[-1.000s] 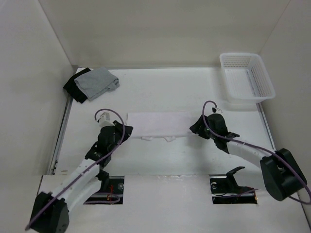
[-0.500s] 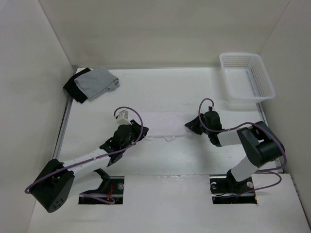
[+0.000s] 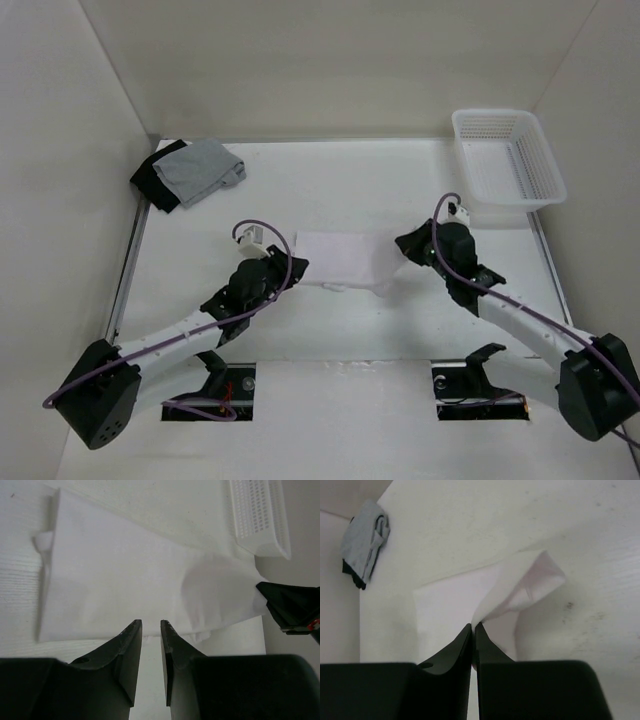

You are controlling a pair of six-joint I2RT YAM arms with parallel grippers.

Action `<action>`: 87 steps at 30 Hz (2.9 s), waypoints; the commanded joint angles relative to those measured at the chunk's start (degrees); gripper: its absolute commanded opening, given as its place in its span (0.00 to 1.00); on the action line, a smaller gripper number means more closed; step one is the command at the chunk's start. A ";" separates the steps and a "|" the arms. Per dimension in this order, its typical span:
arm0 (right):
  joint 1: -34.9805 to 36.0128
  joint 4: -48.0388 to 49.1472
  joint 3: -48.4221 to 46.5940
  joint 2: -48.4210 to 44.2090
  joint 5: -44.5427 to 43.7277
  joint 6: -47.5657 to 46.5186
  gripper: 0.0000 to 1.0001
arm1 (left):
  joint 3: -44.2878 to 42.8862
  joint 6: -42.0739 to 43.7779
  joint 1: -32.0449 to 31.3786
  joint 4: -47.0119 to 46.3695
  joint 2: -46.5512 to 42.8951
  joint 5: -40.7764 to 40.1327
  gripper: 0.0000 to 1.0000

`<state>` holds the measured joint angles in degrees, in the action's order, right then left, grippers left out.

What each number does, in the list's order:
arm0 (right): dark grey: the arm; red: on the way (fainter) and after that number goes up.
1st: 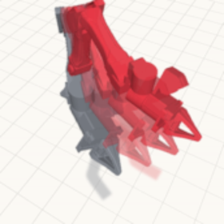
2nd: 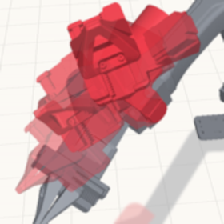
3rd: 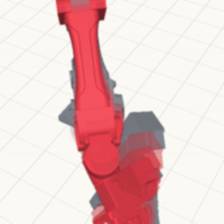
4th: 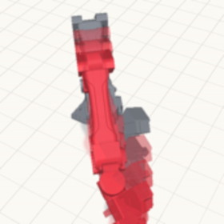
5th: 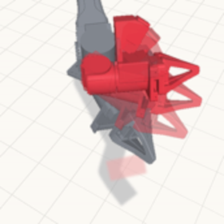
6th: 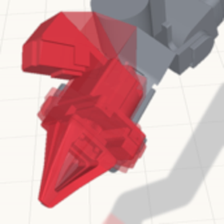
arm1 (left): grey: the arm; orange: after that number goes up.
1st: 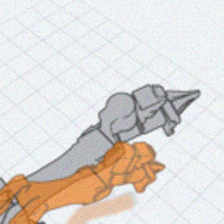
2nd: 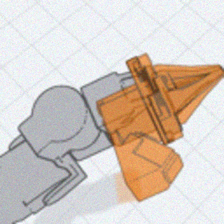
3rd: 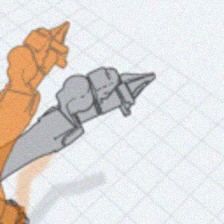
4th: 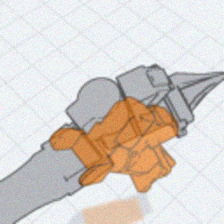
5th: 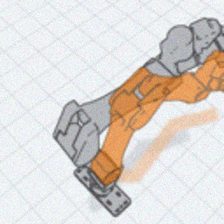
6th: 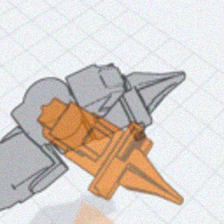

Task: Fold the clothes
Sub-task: Fold the tank top

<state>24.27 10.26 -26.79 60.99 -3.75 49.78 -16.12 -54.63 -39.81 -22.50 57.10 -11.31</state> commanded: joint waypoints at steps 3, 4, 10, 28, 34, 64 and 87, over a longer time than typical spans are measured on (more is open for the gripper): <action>9.76 -15.43 -14.84 3.32 -9.33 -8.46 0.09 | 0.56 -0.56 0.92 -1.15 -6.29 0.85 0.21; 11.26 -16.49 -16.79 4.91 -10.13 -8.91 0.09 | 0.74 -0.65 1.27 -0.53 -7.43 1.11 0.21; 20.76 -22.47 -32.51 21.60 -13.12 -9.97 0.09 | 3.11 -0.91 4.87 3.33 -15.69 3.13 0.22; 31.49 -19.34 -46.72 35.98 -14.53 -6.45 0.52 | 4.08 -1.79 16.05 4.59 -19.33 11.75 0.26; 24.21 -7.47 -31.42 28.39 -6.12 -6.80 0.09 | -1.10 -1.01 8.58 -6.13 -2.82 8.42 0.26; 12.69 19.53 -41.15 60.39 8.94 13.15 0.07 | 7.33 -6.28 9.18 -29.80 29.57 11.05 0.21; 12.42 27.79 -2.42 19.55 8.86 2.17 0.29 | 1.27 5.14 19.72 6.92 -11.38 10.52 0.40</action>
<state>35.51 34.11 -34.46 88.68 7.88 56.07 -12.19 -53.28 -22.09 -23.07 49.69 -0.99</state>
